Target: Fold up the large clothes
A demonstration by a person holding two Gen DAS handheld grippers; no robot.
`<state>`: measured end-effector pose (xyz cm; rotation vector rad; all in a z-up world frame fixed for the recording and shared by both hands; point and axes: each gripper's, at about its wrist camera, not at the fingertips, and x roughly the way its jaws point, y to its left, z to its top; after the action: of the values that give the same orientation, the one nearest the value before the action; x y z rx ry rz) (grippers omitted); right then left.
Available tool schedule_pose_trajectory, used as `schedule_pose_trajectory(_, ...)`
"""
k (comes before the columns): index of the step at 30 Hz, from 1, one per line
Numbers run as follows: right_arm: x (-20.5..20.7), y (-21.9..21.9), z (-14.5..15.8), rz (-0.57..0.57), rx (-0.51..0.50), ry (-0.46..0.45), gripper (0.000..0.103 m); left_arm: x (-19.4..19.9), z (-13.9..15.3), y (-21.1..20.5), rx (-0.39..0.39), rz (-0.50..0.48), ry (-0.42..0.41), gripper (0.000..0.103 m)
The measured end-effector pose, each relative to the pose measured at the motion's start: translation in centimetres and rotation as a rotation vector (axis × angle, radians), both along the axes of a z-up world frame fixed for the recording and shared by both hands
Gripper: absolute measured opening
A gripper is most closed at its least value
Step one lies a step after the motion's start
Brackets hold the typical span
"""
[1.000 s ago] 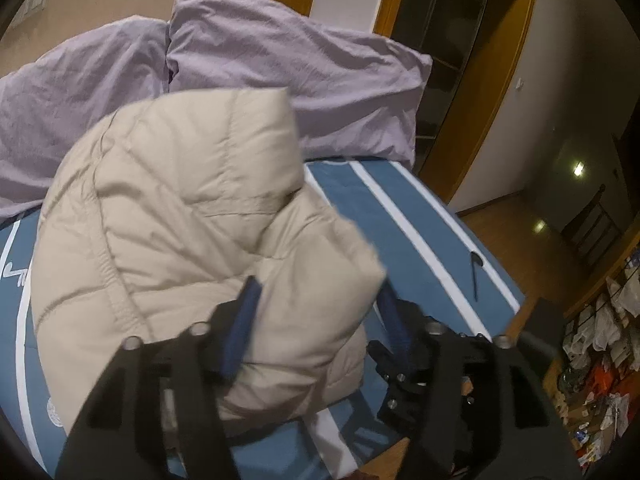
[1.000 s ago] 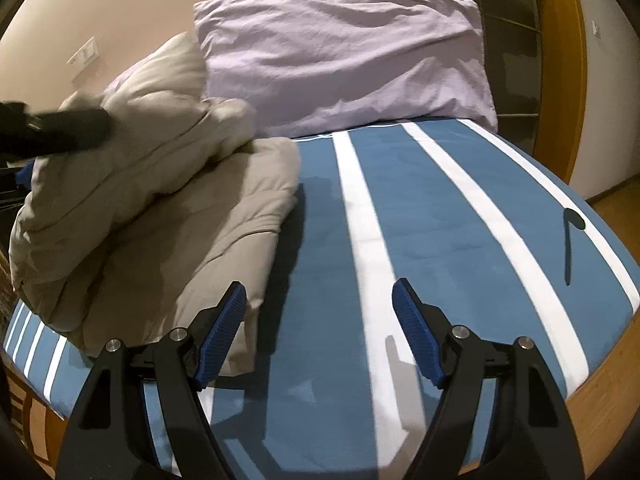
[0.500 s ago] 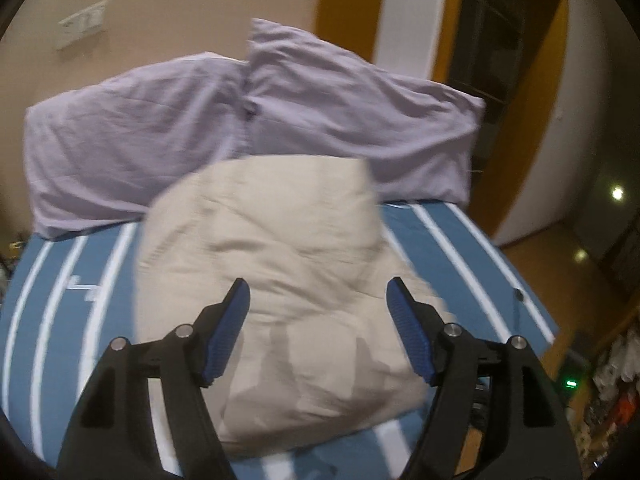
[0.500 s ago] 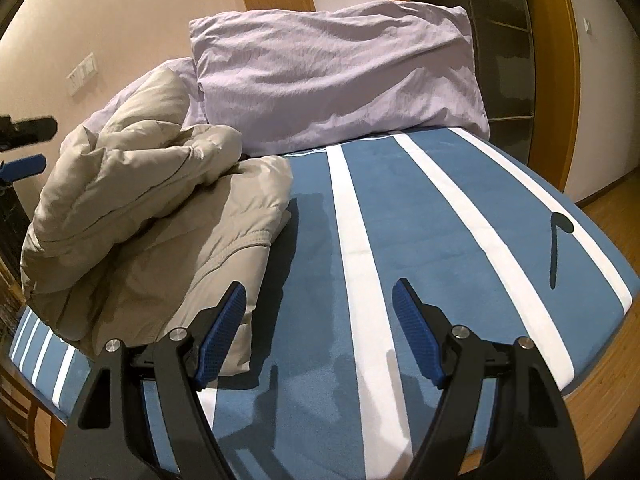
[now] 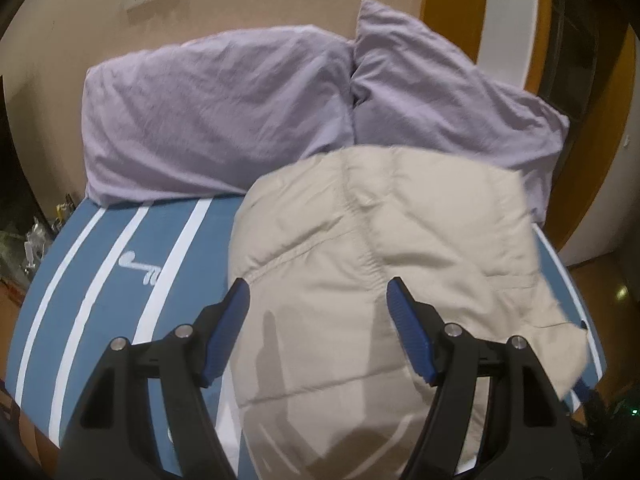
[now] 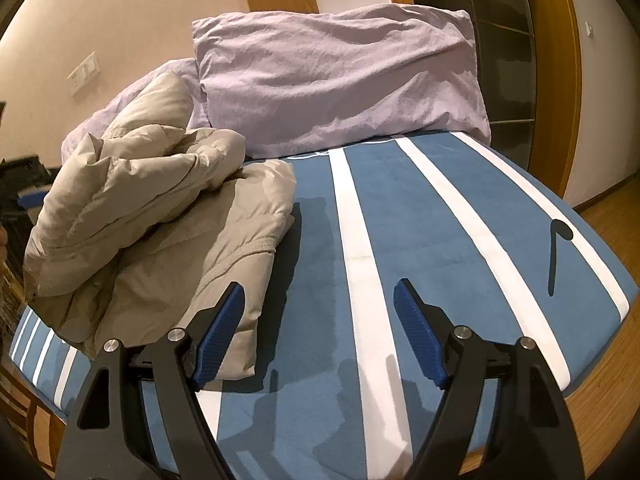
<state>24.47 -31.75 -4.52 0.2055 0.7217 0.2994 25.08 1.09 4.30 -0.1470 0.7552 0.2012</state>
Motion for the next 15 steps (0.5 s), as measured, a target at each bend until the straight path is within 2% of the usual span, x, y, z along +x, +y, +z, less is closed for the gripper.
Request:
schedule_pose_trajectory(2,0.1,-0.1,0.2,-0.001,-0.002,-0.004,0.078,0.2,-0.7,0.0,0.001,0.001,0.003,0.075)
schedule_pose_trajectory(7,0.3,-0.6,1.4,-0.024,0.005,-0.023,0.078,0.8,-2.7,-0.9,-0.027,-0.051,0.011,0.075)
schedule_pose_trajectory(15,0.5,-1.1,4.9,-0.027,0.05,-0.078,0.078,0.3,-4.5,-4.0,-0.008,-0.137,0.018,0.074)
